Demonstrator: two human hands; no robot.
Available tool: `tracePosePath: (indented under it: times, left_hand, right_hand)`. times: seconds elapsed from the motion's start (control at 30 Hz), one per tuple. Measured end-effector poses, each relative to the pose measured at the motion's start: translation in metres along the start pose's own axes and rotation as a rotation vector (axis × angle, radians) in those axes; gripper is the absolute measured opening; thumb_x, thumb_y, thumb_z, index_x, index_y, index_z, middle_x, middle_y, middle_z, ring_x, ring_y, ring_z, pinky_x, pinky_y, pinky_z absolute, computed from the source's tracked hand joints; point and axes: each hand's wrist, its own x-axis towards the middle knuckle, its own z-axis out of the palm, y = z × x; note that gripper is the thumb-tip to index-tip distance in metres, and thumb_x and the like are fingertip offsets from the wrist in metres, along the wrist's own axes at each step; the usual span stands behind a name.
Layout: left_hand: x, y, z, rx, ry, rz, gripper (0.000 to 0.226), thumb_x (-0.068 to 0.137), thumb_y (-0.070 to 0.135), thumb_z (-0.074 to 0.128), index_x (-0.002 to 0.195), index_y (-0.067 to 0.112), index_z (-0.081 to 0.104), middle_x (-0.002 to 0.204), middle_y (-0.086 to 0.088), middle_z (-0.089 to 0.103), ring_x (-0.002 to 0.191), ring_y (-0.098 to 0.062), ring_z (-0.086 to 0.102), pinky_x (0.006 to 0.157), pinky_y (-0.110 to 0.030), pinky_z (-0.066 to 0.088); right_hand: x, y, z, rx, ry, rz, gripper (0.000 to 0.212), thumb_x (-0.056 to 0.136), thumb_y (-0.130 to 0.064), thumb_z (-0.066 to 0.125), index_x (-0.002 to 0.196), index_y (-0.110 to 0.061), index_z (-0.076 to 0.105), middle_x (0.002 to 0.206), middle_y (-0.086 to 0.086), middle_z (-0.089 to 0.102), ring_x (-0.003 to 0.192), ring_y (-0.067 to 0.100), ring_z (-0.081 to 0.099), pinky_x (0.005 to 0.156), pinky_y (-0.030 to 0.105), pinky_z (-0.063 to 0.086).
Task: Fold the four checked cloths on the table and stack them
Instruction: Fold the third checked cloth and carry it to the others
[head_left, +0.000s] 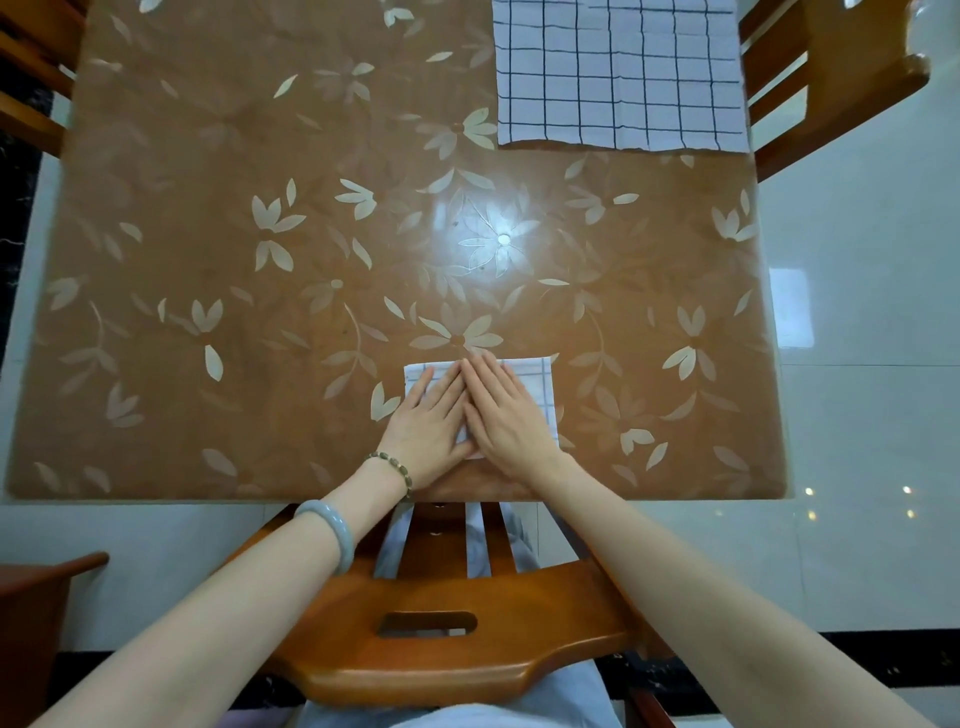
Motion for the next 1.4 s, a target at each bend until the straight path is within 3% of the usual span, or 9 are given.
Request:
tracePosePath:
  times: [0.1, 0.27, 0.5, 0.73, 0.87, 1.0, 1.23, 1.33, 1.4]
  left_hand:
    - [-0.001, 0.0, 0.003, -0.018, 0.021, -0.054, 0.08, 0.093, 0.063, 0.015, 0.15, 0.007, 0.007, 0.157, -0.008, 0.004, 0.146, -0.019, 0.001, 0.117, -0.044, 0.004]
    - [-0.009, -0.014, 0.004, -0.049, -0.032, -0.131, 0.097, 0.081, 0.079, 0.006, 0.146, 0.013, -0.023, 0.153, -0.002, -0.027, 0.143, -0.016, -0.022, 0.117, -0.045, -0.012]
    - [-0.025, -0.038, 0.004, -0.004, -0.02, -0.146, 0.108, 0.074, 0.087, 0.006, 0.148, 0.012, -0.015, 0.156, -0.004, -0.017, 0.145, -0.018, -0.014, 0.116, -0.049, -0.01]
    - [-0.004, -0.025, -0.003, 0.028, 0.025, 0.025, 0.088, 0.09, 0.069, 0.009, 0.15, 0.006, 0.009, 0.158, -0.012, 0.013, 0.147, -0.024, 0.01, 0.116, -0.049, 0.008]
    - [0.001, -0.026, -0.001, 0.058, -0.026, 0.054, 0.093, 0.084, 0.074, -0.005, 0.15, 0.009, 0.001, 0.159, -0.007, 0.002, 0.147, -0.02, 0.001, 0.117, -0.049, 0.003]
    - [-0.001, -0.028, -0.002, 0.015, -0.024, -0.009, 0.101, 0.08, 0.082, 0.002, 0.151, 0.01, -0.001, 0.158, -0.006, -0.003, 0.146, -0.017, -0.002, 0.117, -0.051, 0.002]
    - [-0.013, -0.047, -0.005, 0.008, -0.102, -0.054, 0.116, 0.067, 0.092, 0.006, 0.148, 0.013, -0.019, 0.157, -0.002, -0.02, 0.143, -0.014, -0.021, 0.116, -0.049, -0.011]
    - [-0.012, -0.046, -0.01, -0.038, -0.075, -0.05, 0.122, 0.064, 0.092, 0.017, 0.151, 0.011, -0.009, 0.16, -0.005, -0.01, 0.146, -0.017, -0.013, 0.117, -0.048, -0.009]
    - [-0.01, -0.043, -0.014, -0.084, -0.018, -0.048, 0.123, 0.062, 0.09, 0.031, 0.152, 0.012, 0.002, 0.16, -0.008, 0.004, 0.147, -0.022, 0.0, 0.118, -0.044, -0.005]
  right_hand:
    - [-0.011, 0.023, 0.001, -0.17, -0.103, 0.025, 0.062, 0.102, -0.042, 0.009, 0.147, -0.003, 0.027, 0.154, 0.015, 0.028, 0.145, 0.025, 0.019, 0.117, 0.043, 0.011]
    - [-0.022, 0.047, -0.01, -0.263, -0.153, 0.096, 0.072, 0.098, -0.055, 0.008, 0.149, -0.005, 0.016, 0.157, 0.012, 0.016, 0.146, 0.024, 0.012, 0.117, 0.044, 0.005]
    - [-0.04, 0.072, -0.029, -0.333, -0.146, 0.215, 0.087, 0.091, -0.069, 0.01, 0.152, -0.008, 0.0, 0.16, 0.01, -0.004, 0.146, 0.022, -0.013, 0.115, 0.045, -0.019]
    - [-0.006, 0.013, -0.018, -0.267, -0.071, -0.009, 0.064, 0.099, -0.046, 0.016, 0.148, -0.005, 0.016, 0.157, 0.015, 0.017, 0.146, 0.025, 0.01, 0.117, 0.05, 0.003]
    - [-0.001, 0.01, 0.0, -0.248, -0.154, 0.004, 0.063, 0.099, -0.044, 0.021, 0.147, -0.003, 0.02, 0.155, 0.015, 0.025, 0.146, 0.025, 0.016, 0.117, 0.048, 0.01]
    - [-0.006, 0.024, -0.003, -0.25, -0.193, 0.012, 0.071, 0.098, -0.054, 0.017, 0.148, -0.003, 0.019, 0.156, 0.014, 0.021, 0.145, 0.024, 0.014, 0.116, 0.048, 0.011]
    - [-0.026, 0.063, -0.027, -0.286, -0.276, 0.083, 0.077, 0.095, -0.062, 0.005, 0.15, -0.009, 0.003, 0.158, 0.009, 0.005, 0.147, 0.023, 0.001, 0.118, 0.045, -0.004]
    - [-0.023, 0.064, -0.04, -0.217, -0.267, 0.057, 0.077, 0.095, -0.057, 0.022, 0.152, -0.008, 0.006, 0.159, 0.008, 0.005, 0.147, 0.021, -0.001, 0.119, 0.042, -0.005]
    - [-0.017, 0.058, -0.049, -0.103, -0.18, 0.065, 0.071, 0.091, -0.038, 0.048, 0.148, -0.003, 0.025, 0.155, 0.014, 0.027, 0.144, 0.031, 0.021, 0.119, 0.046, 0.016]
